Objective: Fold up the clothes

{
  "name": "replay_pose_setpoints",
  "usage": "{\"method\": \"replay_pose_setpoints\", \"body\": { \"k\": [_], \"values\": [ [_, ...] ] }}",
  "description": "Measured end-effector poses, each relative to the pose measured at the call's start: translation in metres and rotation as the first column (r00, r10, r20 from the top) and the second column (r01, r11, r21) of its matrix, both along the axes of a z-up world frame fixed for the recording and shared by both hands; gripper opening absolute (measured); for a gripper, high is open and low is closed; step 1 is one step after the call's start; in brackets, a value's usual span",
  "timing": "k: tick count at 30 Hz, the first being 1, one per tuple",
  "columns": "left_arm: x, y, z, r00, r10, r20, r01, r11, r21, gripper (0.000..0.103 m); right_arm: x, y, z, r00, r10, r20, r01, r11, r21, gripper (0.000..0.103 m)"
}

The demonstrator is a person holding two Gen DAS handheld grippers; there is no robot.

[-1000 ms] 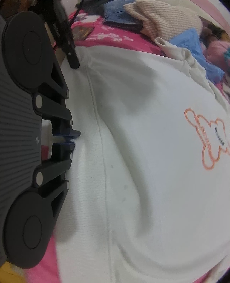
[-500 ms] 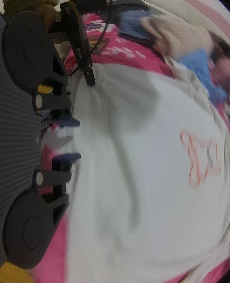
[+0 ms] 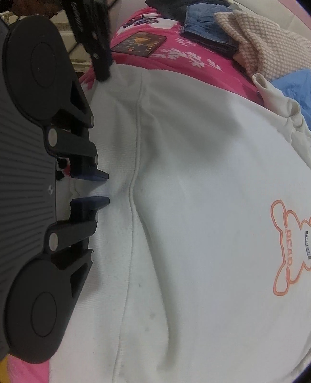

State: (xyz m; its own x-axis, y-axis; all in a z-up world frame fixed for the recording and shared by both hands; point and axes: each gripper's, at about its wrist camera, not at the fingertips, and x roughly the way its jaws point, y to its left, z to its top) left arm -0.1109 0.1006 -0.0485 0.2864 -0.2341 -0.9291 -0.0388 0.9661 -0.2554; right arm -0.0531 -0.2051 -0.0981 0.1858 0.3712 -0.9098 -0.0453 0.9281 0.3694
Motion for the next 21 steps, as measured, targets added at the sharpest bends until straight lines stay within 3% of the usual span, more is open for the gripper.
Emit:
{"method": "replay_pose_setpoints", "body": {
  "k": [6,13,19,21],
  "values": [
    [-0.005,0.01,0.013,1.0,0.026,0.011,-0.025,1.0,-0.017,0.015,-0.002,-0.001,0.001,1.0,-0.001,0.004,0.001,1.0,0.003,0.013],
    [0.014,-0.01,0.015,0.996,-0.035,0.082,0.039,0.998,-0.056,0.015,-0.002,0.0,0.0,1.0,-0.001,0.009,0.001,1.0,0.002,0.013],
    [0.018,-0.001,-0.027,0.999,-0.009,-0.03,0.011,0.999,0.042,0.015,-0.003,0.0,0.0,1.0,-0.002,0.015,0.002,1.0,0.006,0.013],
    [0.017,0.001,-0.028,0.999,-0.018,-0.031,0.02,0.998,0.052,0.015,-0.003,0.0,-0.001,1.0,-0.002,0.017,0.002,1.0,0.008,0.013]
  ]
}}
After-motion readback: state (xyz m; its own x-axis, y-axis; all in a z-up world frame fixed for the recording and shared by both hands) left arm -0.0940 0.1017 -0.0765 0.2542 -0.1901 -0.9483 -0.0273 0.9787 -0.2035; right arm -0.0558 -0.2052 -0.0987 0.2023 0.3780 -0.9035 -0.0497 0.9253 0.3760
